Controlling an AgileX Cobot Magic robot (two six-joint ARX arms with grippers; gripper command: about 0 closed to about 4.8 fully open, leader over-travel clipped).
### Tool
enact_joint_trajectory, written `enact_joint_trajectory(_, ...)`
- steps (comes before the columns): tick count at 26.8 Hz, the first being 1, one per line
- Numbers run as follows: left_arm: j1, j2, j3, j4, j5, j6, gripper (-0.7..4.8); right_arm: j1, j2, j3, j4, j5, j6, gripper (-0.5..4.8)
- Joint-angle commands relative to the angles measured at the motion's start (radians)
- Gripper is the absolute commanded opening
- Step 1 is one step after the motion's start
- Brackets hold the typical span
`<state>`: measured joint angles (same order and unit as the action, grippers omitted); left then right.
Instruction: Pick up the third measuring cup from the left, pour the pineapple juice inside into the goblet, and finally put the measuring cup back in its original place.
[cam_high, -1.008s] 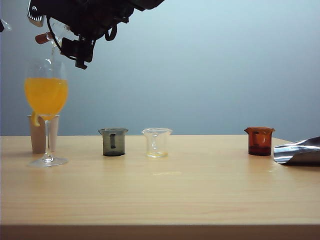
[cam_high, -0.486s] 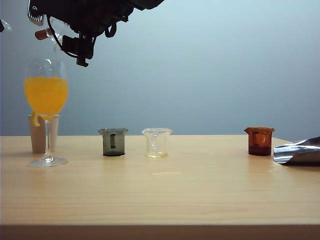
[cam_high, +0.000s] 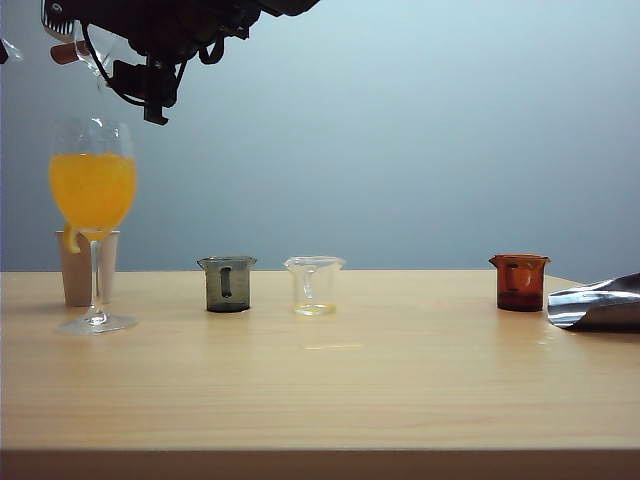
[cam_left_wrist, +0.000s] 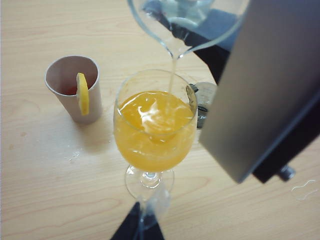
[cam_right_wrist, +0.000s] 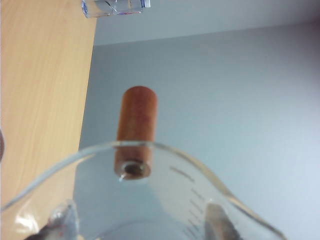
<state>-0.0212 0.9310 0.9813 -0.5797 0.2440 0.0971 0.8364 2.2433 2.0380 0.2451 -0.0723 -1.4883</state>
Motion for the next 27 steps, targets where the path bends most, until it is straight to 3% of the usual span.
enact_joint_trajectory(1,0.0,-0.002,0.004,0.013,0.004,0.0,-0.03,0.006,-0.011,0.009,0.029,0.003,-0.046,1.66)
enact_joint_trajectory(15,0.0,-0.002,0.004,0.013,0.004,0.0,-0.03,0.007,-0.011,0.009,0.029,0.003,-0.127,1.66)
enact_joint_trajectory(27,0.0,-0.002,0.004,0.013,0.004,0.0,-0.03,0.007,-0.011,0.009,0.02,0.007,-0.306,1.66)
